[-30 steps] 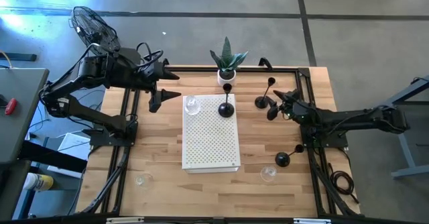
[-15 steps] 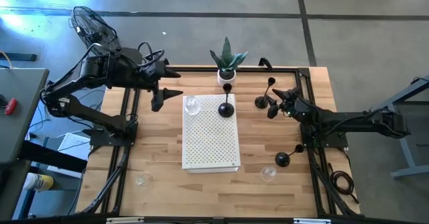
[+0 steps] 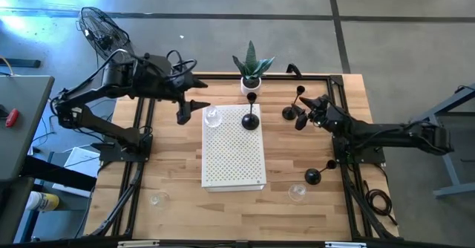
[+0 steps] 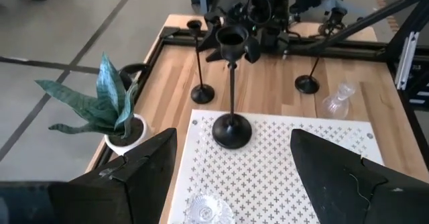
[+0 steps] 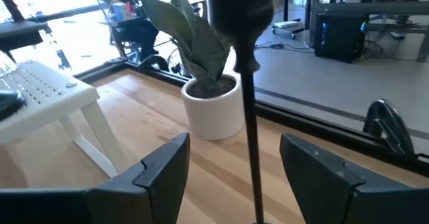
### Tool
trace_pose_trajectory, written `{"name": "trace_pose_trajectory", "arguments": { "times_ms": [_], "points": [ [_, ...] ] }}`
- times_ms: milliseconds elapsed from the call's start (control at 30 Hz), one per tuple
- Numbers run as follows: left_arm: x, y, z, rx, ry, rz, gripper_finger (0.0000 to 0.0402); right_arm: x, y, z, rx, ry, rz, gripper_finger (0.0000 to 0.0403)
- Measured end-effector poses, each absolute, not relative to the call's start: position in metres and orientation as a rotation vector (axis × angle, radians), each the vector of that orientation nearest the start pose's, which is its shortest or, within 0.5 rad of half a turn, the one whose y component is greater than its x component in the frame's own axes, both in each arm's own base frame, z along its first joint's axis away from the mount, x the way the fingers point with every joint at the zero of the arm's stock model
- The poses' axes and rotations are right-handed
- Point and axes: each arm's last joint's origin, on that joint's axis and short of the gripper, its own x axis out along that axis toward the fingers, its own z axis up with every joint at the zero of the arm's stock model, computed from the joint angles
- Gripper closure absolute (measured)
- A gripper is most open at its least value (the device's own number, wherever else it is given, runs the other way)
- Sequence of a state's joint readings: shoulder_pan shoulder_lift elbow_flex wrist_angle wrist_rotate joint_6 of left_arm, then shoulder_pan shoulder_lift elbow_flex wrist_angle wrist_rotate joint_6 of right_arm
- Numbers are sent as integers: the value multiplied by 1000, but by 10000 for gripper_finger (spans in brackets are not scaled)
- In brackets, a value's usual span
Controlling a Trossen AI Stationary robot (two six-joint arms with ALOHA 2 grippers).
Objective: Pick & Place candle stick holders
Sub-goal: Put the top black candle holder on the shelf aligned with the other black candle holder
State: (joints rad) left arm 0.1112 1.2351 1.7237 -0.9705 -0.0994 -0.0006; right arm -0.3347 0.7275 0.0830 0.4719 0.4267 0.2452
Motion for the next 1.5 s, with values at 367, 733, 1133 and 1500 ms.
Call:
{"name": "trace_pose_trajectory", "arguments": {
  "times_ms": [367, 733, 1133, 1500],
  "points": [
    [203, 26, 480, 0, 448, 206, 115, 147, -69, 157, 205, 80, -779, 178],
    [203, 26, 480, 6, 450, 205, 115, 149, -74, 151, 210, 103, -819, 179],
    [203, 26, 480, 26, 452, 198, 115, 151, -76, 155, 226, 98, -851, 281],
    [203, 26, 480, 26, 452, 199, 115, 170, -85, 184, 217, 246, -909, 393]
  ]
}}
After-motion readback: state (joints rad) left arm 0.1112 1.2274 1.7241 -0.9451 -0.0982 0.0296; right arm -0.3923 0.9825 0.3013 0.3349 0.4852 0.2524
